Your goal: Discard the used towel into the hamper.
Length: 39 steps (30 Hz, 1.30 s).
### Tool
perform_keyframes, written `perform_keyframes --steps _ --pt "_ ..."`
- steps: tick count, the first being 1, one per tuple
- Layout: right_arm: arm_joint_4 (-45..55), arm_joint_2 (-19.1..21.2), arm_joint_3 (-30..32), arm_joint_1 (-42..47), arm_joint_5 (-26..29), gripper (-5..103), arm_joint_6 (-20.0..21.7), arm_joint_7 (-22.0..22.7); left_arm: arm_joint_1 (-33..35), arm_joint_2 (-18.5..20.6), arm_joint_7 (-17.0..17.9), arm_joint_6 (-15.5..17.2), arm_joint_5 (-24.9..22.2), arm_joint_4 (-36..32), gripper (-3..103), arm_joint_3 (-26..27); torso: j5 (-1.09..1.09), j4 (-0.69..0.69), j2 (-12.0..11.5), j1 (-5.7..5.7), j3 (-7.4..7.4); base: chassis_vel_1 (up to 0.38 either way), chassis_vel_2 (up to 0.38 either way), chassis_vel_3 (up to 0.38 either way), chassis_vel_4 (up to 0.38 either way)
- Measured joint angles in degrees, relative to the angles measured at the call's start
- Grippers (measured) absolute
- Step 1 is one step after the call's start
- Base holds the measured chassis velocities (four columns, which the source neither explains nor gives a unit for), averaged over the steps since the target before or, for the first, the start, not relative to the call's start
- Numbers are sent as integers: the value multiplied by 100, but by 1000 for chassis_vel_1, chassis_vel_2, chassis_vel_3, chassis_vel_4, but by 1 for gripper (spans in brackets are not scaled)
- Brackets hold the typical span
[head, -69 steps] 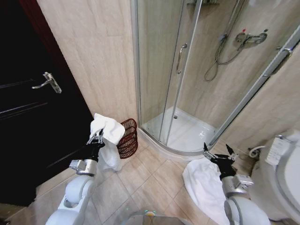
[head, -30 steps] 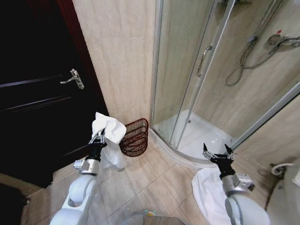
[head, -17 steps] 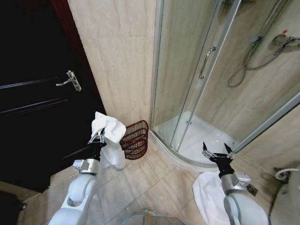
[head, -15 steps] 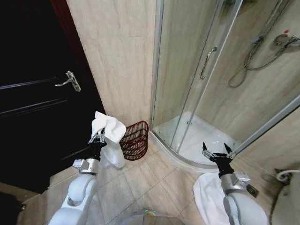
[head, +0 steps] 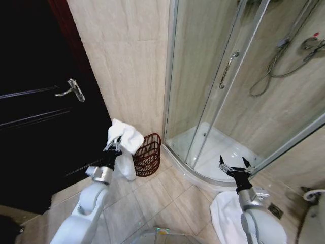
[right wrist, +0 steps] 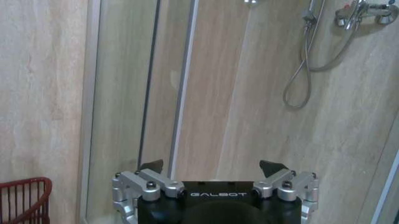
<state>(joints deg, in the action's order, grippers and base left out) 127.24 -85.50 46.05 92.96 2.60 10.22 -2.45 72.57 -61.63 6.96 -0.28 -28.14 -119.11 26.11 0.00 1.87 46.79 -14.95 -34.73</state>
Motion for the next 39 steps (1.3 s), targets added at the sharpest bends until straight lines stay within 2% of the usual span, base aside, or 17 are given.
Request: perform_keyframes --steps 1,2,5,8,10,16,18,23,25,26,29,30,34,39 --pt "-26 -14 -6 -28 -44 100 4 6 -435 180 42 120 -194 97 6 -212 -1 1 0 0 0 0 0 0 0" --pt "-26 -14 -6 -28 -44 100 4 6 -435 180 42 120 -194 97 6 -212 -1 1 0 0 0 0 0 0 0" --pt "-79 -21 17 -93 -106 100 34 47 -1512 465 196 291 -526 338 6 -700 0 -1 0 0 0 0 0 0 0" --pt "-92 -20 39 -97 -108 100 40 55 -1792 522 266 350 -625 386 6 -847 0 -1 0 -1 0 0 0 0 0" --pt "-140 -62 143 -53 -107 100 11 66 -2539 647 415 514 -869 493 6 -1268 1 0 0 -1 -1 0 0 0 0" --pt "-226 -161 258 116 -97 100 -160 67 -3185 691 524 598 -1065 668 6 -1823 2 0 0 0 0 0 0 0 0" --pt "-261 -166 276 133 -90 100 -193 67 -3475 577 683 594 -1088 839 6 -2144 -1 0 0 0 -1 0 0 0 0" --pt "-302 -138 275 31 -80 100 -188 69 -3893 228 924 576 -1144 1121 6 -2499 1 0 0 0 0 0 0 0 0" --pt "-310 -135 268 -18 -78 100 -169 71 -3986 7 982 401 -1082 1458 6 -2630 3 0 1 0 0 0 0 0 0" --pt "-310 -135 268 -18 -78 100 -169 71 -3986 7 982 401 -1082 1458 6 -2630 3 0 1 0 0 0 0 0 0" --pt "-315 -114 260 -31 -78 100 -153 73 -3954 -428 1074 82 -855 2049 6 -2688 2 0 0 -1 0 0 0 0 0" --pt "-315 -114 260 -31 -78 100 -153 73 -3954 -428 1074 82 -855 2049 6 -2688 2 0 0 -1 0 0 0 0 0" --pt "-322 -66 294 -35 -64 100 -134 73 -3742 -897 1227 -182 -692 2515 6 -2556 1 -1 0 -1 0 0 0 0 0" --pt "-393 -53 291 -60 -64 100 -135 76 -3641 -943 1257 -144 -524 2536 6 -2429 2 0 0 0 0 0 0 0 0"
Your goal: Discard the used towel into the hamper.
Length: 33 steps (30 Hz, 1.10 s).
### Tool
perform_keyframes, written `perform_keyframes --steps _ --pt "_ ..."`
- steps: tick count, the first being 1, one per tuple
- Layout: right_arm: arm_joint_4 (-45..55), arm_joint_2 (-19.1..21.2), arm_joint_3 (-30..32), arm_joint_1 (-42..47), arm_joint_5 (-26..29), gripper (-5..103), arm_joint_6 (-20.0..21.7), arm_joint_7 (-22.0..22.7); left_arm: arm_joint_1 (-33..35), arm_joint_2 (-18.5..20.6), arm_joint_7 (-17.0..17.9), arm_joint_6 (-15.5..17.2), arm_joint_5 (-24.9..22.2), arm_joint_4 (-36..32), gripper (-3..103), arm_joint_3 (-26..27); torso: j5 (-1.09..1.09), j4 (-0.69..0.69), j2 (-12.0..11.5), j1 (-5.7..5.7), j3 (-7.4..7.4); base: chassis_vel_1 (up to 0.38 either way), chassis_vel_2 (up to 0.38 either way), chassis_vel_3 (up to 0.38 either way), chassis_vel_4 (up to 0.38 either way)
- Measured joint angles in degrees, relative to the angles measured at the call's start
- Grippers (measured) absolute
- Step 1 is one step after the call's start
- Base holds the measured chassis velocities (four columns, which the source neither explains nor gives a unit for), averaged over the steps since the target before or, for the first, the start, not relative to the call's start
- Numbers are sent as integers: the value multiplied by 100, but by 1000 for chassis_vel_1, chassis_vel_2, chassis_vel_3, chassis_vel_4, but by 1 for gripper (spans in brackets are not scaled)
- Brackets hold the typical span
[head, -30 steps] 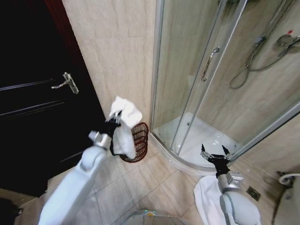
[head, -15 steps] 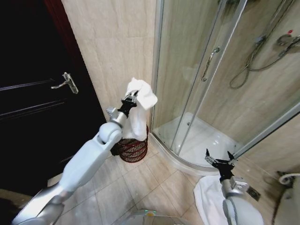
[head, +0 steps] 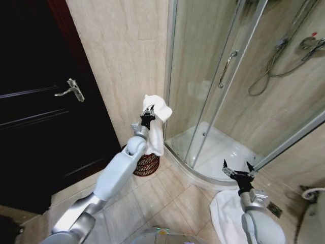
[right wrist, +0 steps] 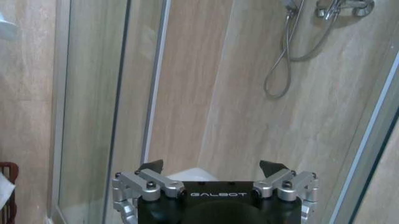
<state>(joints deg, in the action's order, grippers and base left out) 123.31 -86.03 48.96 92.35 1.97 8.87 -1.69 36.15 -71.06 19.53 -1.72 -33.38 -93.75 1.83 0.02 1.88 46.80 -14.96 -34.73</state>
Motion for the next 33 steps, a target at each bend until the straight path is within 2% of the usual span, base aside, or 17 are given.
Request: perform_keyframes --steps 9,13,17,26,30,33 --pt "-94 -47 -72 -119 -38 100 -2 1 218 164 173 205 503 229 6 360 -2 1 0 0 0 0 0 0 0" --pt "-137 -48 -71 -141 -38 100 -3 1 156 166 237 256 530 336 6 455 -3 2 0 0 0 0 0 0 0" --pt "-172 -51 -110 -164 -44 100 -11 -1 -163 175 258 256 438 433 6 415 -2 1 0 0 0 0 0 0 0" --pt "-156 -50 -101 -281 -33 100 42 -2 -1219 257 362 274 259 408 6 -19 -1 -1 0 0 0 0 0 0 0" --pt "-172 -66 -87 -265 -30 100 29 -2 -1310 298 356 289 267 442 6 -24 0 -1 1 0 0 0 0 0 0" --pt "-231 -102 -59 -176 -28 100 -47 -53 -1150 390 257 208 441 629 6 -18 -2 0 0 0 0 0 0 0 0"
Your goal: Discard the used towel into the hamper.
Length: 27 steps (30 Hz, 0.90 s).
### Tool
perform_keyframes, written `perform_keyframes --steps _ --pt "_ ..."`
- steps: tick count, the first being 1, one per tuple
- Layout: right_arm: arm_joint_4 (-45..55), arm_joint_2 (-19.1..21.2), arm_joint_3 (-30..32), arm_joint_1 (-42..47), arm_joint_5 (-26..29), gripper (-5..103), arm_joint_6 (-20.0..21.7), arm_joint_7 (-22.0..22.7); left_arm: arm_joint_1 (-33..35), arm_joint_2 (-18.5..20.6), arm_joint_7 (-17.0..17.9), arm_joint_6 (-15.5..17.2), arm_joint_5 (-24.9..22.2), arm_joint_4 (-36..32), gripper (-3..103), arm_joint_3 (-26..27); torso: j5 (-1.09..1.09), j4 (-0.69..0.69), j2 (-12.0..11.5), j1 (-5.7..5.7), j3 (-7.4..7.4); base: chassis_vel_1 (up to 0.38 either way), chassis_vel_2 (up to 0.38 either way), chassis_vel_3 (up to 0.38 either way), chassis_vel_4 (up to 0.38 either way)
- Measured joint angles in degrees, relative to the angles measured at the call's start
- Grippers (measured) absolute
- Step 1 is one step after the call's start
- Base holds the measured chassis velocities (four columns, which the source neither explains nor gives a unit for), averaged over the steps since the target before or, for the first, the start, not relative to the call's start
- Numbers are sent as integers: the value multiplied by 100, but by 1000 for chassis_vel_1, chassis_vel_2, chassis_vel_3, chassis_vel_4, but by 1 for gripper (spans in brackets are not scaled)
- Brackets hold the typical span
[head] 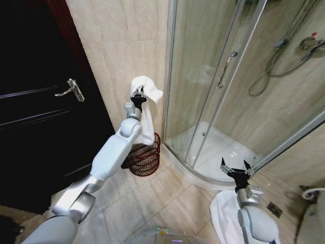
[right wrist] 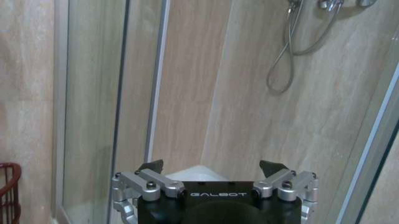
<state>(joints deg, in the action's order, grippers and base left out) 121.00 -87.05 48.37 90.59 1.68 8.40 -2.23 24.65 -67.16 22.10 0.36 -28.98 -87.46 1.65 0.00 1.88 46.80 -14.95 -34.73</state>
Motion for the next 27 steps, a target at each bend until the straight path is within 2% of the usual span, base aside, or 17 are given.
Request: perform_keyframes --steps 8,12,18,23,27 --pt "-20 13 -16 -49 2 100 3 -18 565 -76 -116 -171 236 301 6 97 0 0 0 0 0 0 0 0 0" --pt "-20 15 -30 -72 -5 100 10 -19 805 -198 -174 -309 367 456 6 84 0 0 0 0 0 0 0 0 0" --pt "-12 19 19 -39 44 100 4 -23 1074 -521 -211 -543 732 1075 6 54 1 -1 0 0 0 0 0 0 0" --pt "-55 44 39 -2 72 100 -36 -24 1275 -645 -235 -540 810 1227 6 39 1 -1 0 0 0 0 0 0 0" --pt "-85 53 6 -8 73 100 -45 -27 1522 -715 -343 -399 844 1285 6 38 1 -1 0 0 0 0 0 0 0"
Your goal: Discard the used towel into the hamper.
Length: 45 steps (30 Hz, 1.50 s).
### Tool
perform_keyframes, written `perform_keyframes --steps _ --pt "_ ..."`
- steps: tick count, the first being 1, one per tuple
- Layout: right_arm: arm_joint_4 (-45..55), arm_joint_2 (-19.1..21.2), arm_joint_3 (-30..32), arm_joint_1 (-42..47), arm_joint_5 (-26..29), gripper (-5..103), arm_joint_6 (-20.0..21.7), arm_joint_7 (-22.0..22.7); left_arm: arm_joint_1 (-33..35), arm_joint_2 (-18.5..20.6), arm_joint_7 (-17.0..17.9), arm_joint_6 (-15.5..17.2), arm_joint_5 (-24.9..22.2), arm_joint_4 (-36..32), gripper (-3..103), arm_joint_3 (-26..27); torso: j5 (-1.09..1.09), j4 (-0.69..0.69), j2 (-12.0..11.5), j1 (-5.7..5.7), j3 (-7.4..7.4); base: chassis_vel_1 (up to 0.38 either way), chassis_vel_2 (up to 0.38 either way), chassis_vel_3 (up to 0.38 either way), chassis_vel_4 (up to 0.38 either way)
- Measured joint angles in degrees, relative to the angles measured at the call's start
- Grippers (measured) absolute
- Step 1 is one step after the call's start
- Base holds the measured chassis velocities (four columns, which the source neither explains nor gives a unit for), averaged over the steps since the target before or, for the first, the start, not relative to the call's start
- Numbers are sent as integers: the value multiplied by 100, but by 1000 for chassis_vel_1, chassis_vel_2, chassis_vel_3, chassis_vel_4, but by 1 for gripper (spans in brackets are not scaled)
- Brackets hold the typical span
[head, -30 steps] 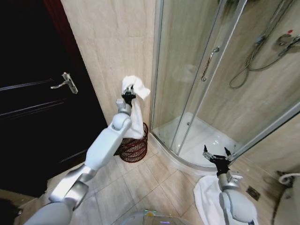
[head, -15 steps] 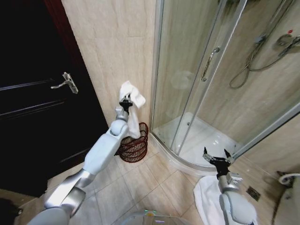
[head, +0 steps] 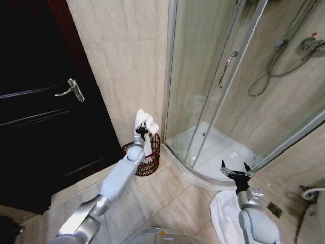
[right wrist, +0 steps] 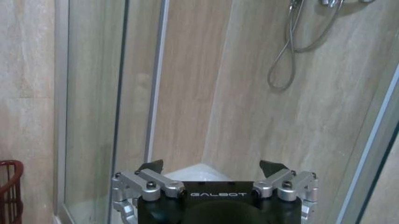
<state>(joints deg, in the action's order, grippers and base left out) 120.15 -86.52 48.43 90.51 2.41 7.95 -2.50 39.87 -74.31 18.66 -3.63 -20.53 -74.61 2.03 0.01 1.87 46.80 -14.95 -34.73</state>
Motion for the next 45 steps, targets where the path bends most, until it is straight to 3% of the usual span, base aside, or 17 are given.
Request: perform_keyframes --steps 7,10,11,13,16,18,23,28,32,34,35,37,38,39,42,43,45 --pt "-3 -2 -60 -51 -23 100 13 0 223 -183 -83 121 43 231 6 -72 -1 1 0 0 0 0 0 0 0" --pt "-3 -2 -61 -34 -33 100 15 0 227 -352 -55 340 37 443 6 -185 -1 0 0 0 0 0 0 0 0" --pt "-1 1 -48 -16 -31 100 15 2 179 -403 -34 591 -32 506 6 -282 -1 0 0 0 0 0 0 0 0" --pt "-1 2 -41 -13 -30 100 14 3 156 -410 -31 663 -69 513 6 -321 0 0 0 0 0 0 0 0 0" --pt "-6 3 -12 1 -23 100 9 11 78 -383 -26 1040 -283 460 6 -514 0 0 0 0 0 0 0 0 0" --pt "-11 -2 -2 16 -17 100 2 21 24 -293 -55 1487 -726 272 6 -707 0 1 0 0 0 0 0 0 0" --pt "-23 -24 11 43 -14 100 -25 31 -80 -382 85 1892 -1303 190 6 -776 -1 1 0 0 0 0 0 0 0" --pt "-79 -33 38 83 11 100 -87 34 -302 -701 540 2266 -1479 495 6 -678 0 0 0 0 0 0 0 0 0" --pt "-96 -13 54 86 78 100 -105 54 -398 -779 732 2326 -1428 584 6 -639 -1 0 0 0 0 0 0 0 0" --pt "-108 -4 66 68 99 100 -114 56 -527 -868 1213 2602 -1510 642 6 -565 0 1 0 0 0 0 0 0 0" --pt "-108 -4 66 68 99 100 -114 56 -527 -868 1213 2602 -1510 642 6 -565 0 1 0 0 0 0 0 0 0" --pt "-123 -11 66 58 101 100 -126 56 -628 -955 1608 2810 -1609 706 6 -520 -2 1 0 0 0 0 0 0 0" --pt "-147 -23 59 61 99 100 -153 56 -740 -1056 2057 3031 -1771 762 6 -471 0 1 0 0 0 0 0 0 0" --pt "-147 -23 59 61 99 100 -153 56 -740 -1056 2057 3031 -1771 762 6 -471 0 1 0 0 0 0 0 0 0" --pt "-161 -17 41 86 96 100 -178 56 -871 -1189 2672 3322 -2169 767 6 -437 0 0 0 0 0 0 0 0 0" --pt "-161 -17 41 86 96 100 -178 56 -871 -1189 2672 3322 -2169 767 6 -437 0 0 0 0 0 0 0 0 0" --pt "-161 14 37 101 98 100 -179 53 -991 -1353 3122 3384 -2395 890 6 -403 -1 0 0 0 0 0 0 0 0"
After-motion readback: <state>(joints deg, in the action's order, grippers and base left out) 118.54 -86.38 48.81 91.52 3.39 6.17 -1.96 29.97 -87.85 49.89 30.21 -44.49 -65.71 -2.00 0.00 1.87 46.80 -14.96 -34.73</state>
